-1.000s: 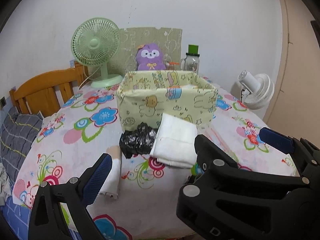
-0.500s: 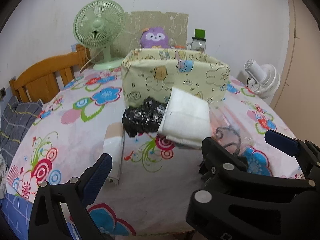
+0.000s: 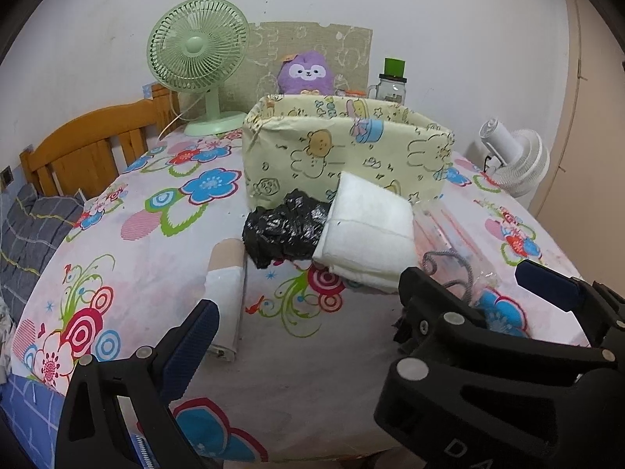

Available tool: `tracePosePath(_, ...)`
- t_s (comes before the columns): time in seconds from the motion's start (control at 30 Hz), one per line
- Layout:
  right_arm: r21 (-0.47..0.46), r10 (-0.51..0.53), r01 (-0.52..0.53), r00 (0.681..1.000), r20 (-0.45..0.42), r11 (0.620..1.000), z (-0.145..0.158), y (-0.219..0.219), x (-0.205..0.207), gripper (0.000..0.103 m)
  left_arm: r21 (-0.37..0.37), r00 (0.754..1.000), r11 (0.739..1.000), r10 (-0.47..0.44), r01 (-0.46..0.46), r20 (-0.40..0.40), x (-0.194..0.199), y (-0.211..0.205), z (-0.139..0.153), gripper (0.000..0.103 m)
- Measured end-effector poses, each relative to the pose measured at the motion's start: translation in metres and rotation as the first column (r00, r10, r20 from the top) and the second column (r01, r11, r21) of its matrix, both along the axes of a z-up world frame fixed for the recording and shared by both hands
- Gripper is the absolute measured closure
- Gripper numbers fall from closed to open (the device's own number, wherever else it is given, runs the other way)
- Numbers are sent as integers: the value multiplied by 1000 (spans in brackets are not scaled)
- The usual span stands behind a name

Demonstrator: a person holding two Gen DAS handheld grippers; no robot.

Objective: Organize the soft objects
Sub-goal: 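Move both tools toward the gray drawstring cloth and clear plastic bag, then grasp the gray drawstring cloth with the left tool while the right tool grasps the clear plastic bag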

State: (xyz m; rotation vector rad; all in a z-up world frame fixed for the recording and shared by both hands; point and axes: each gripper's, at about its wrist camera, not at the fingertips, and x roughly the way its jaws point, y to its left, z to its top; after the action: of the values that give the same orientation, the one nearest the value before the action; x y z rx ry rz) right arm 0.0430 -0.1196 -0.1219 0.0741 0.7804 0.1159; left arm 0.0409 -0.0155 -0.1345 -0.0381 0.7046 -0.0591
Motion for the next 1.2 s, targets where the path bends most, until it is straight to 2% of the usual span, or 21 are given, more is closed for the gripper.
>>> tracePosePath(0.33, 0, -34, 34, 999, 19, 999, 9, -23, -3, 5, -20, 998, 998, -62, 63, 24, -3, -29, 10, 4)
tracePosePath(0.8, 24, -58, 58, 998, 3, 998, -5, -52, -6, 8, -42, 994, 994, -103, 102, -25, -1, -59, -2, 10)
tracePosePath(0.9, 40, -55, 56, 998, -19, 998, -13, -56, -3, 10, -32, 992, 993, -114, 112, -48, 2, -64, -9, 17)
tracePosePath(0.97, 48, -56, 57, 998, -33, 997, -18, -58, 0, 12, -29, 991, 993, -118, 116, -69, 5, -66, -13, 36)
tracePosePath(1.2, 60, -33, 35, 999, -31, 998, -19, -54, 5, 13, -19, 992, 993, -114, 113, -60, 8, -61, -12, 42)
